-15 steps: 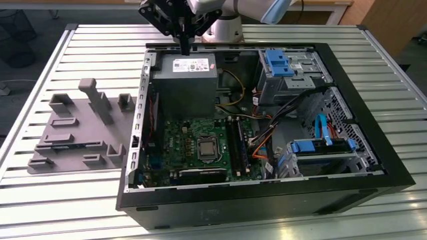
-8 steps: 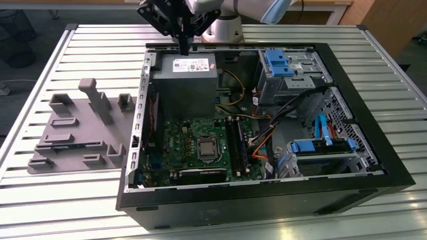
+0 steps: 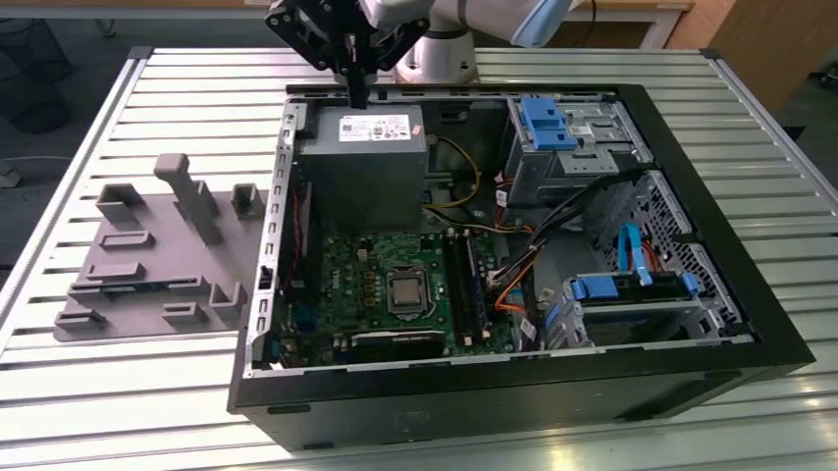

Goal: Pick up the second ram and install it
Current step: 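Reach for the second ram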

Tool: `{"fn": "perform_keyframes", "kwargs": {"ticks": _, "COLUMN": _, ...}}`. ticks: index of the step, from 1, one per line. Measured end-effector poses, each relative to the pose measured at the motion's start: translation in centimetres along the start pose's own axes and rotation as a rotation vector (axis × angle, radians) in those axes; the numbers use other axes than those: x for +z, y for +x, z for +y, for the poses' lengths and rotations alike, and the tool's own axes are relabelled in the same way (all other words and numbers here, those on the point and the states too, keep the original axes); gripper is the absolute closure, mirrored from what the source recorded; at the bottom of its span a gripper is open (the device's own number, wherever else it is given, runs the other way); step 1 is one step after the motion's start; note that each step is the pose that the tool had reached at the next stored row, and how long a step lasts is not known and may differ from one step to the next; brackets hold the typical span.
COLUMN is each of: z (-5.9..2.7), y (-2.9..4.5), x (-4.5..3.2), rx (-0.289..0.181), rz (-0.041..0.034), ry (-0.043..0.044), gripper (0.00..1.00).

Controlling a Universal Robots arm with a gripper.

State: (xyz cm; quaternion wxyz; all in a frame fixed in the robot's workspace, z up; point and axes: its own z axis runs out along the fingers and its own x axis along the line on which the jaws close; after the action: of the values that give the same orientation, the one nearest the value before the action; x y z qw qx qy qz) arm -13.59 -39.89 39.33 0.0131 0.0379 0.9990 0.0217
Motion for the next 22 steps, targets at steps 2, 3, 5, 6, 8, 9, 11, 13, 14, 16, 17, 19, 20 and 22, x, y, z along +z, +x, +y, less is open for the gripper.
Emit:
{"fn": "perform_keyframes", "kwargs": {"ticks": 2, "z": -0.01, "y": 0.07, "x": 0.0, "rx": 0.0, "rz": 0.0, "ry": 0.0, "gripper": 0.89}}
{"fn": "perform_keyframes", "kwargs": {"ticks": 3, "z": -0.01, "y": 0.11, "x": 0.0, "rx": 0.0, "rz": 0.0, "ry": 0.0, "gripper": 0.89}}
{"fn": "perform_keyframes", "kwargs": {"ticks": 5, "z": -0.01, "y": 0.18, "x": -0.01, "rx": 0.0, "rz": 0.0, "ry": 0.0001, "gripper": 0.89}}
{"fn": "perform_keyframes", "kwargs": {"ticks": 6, "z": -0.02, "y": 0.22, "x": -0.01, "rx": 0.0, "rz": 0.0, "ry": 0.0, "gripper": 0.89}}
{"fn": "perform_keyframes", "kwargs": {"ticks": 8, "z": -0.02, "y": 0.3, "x": -0.01, "rx": 0.0, "rz": 0.0, "ry": 0.0, "gripper": 0.89}}
{"fn": "perform_keyframes", "kwargs": {"ticks": 9, "z": -0.03, "y": 0.34, "x": -0.01, "rx": 0.0, "rz": 0.0, "ry": 0.0, "gripper": 0.89}}
{"fn": "perform_keyframes", "kwargs": {"ticks": 11, "z": -0.03, "y": 0.41, "x": -0.01, "rx": 0.0, "rz": 0.0, "ry": 0.0001, "gripper": 0.89}}
{"fn": "perform_keyframes", "kwargs": {"ticks": 13, "z": -0.03, "y": 0.45, "x": -0.01, "rx": 0.0, "rz": 0.0, "ry": 0.0, "gripper": 0.89}}
{"fn": "perform_keyframes", "kwargs": {"ticks": 14, "z": -0.03, "y": 0.45, "x": -0.01, "rx": 0.0, "rz": 0.0, "ry": 0.0001, "gripper": 0.89}}
{"fn": "perform_keyframes", "kwargs": {"ticks": 16, "z": -0.04, "y": 0.48, "x": -0.02, "rx": 0.0, "rz": 0.0, "ry": 0.0, "gripper": 0.89}}
{"fn": "perform_keyframes", "kwargs": {"ticks": 17, "z": -0.04, "y": 0.51, "x": -0.01, "rx": 0.0, "rz": 0.0, "ry": 0.0, "gripper": 0.89}}
{"fn": "perform_keyframes", "kwargs": {"ticks": 19, "z": -0.05, "y": 0.58, "x": -0.02, "rx": 0.0, "rz": 0.0001, "ry": 0.0001, "gripper": 0.89}}
{"fn": "perform_keyframes", "kwargs": {"ticks": 20, "z": -0.05, "y": 0.63, "x": -0.02, "rx": 0.0, "rz": 0.0001, "ry": 0.0001, "gripper": 0.89}}
{"fn": "perform_keyframes", "kwargs": {"ticks": 22, "z": -0.06, "y": 0.74, "x": -0.02, "rx": 0.0, "rz": 0.0, "ry": 0.0, "gripper": 0.89}}
